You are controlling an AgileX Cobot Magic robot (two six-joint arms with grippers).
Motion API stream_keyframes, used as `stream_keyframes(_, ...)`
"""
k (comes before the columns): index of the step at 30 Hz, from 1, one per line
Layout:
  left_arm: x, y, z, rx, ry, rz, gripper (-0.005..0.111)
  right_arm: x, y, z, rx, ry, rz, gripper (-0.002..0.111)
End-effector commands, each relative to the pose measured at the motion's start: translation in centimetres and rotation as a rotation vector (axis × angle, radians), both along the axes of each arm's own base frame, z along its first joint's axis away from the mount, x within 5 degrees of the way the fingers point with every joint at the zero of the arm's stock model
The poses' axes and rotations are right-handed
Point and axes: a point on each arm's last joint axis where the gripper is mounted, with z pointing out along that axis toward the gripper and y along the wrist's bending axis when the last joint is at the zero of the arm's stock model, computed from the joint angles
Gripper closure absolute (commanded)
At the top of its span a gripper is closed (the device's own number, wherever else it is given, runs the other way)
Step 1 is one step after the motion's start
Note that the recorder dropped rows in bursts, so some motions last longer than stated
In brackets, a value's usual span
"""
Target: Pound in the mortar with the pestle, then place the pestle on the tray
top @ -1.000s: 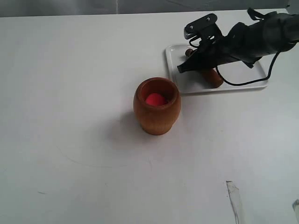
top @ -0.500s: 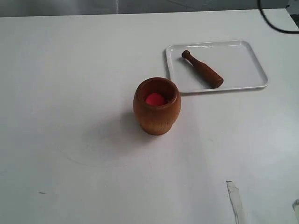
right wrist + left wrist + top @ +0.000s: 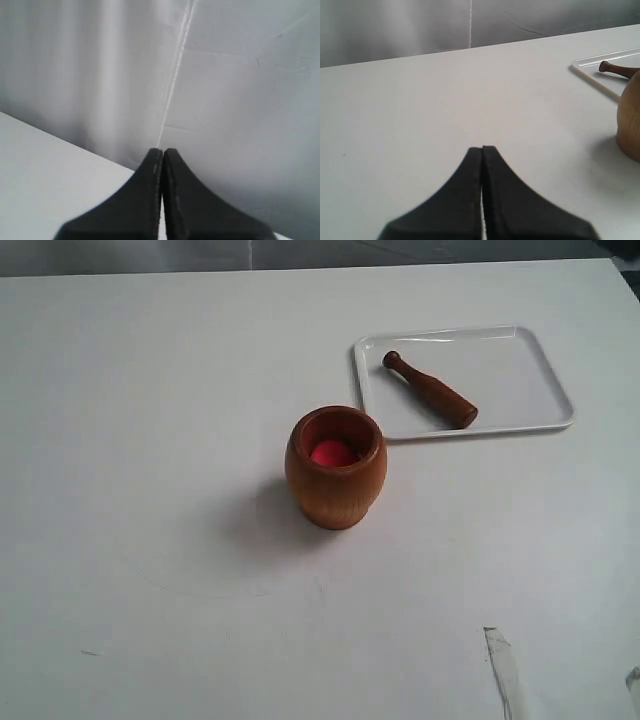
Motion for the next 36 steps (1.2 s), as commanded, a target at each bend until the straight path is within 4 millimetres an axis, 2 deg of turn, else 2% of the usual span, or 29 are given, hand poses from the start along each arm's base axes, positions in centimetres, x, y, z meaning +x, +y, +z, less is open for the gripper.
stream_keyframes(1,0.0,-0.1,0.0,-0.015,-0.004,-0.006,0.107,-3.7,-1.6,-2.4,0.104,0.123,0.089,0.108)
stream_keyframes(7,0.0,-0.1,0.0,-0.015,-0.004,-0.006,0.107,-8.0,-2.3,-6.4,0.039,0.298,0.309,0.108)
stream_keyframes(13,0.0,-0.1,0.0,-0.015,-0.004,-0.006,0.107,-8.5,-2.3,-6.7,0.024,0.324,0.345,0.108)
stream_keyframes(18,0.0,-0.1,0.0,-0.015,-0.004,-0.006,0.107,-8.1,-3.3,-6.8,0.079,0.285,0.222,0.108)
stream_keyframes(23,0.0,-0.1,0.0,-0.015,-0.004,-0.006,0.107,-9.9,-5.5,-9.1,0.149,0.193,0.101,0.108)
stream_keyframes(28,0.0,-0.1,0.0,-0.015,-0.004,-0.006,0.107,-11.2,-6.6,-10.6,0.187,0.069,0.019,0.108)
stream_keyframes(36,0.0,-0.1,0.0,-0.015,-0.004,-0.006,0.107,-9.7,-7.4,-14.0,0.201,0.089,-0.164,0.108)
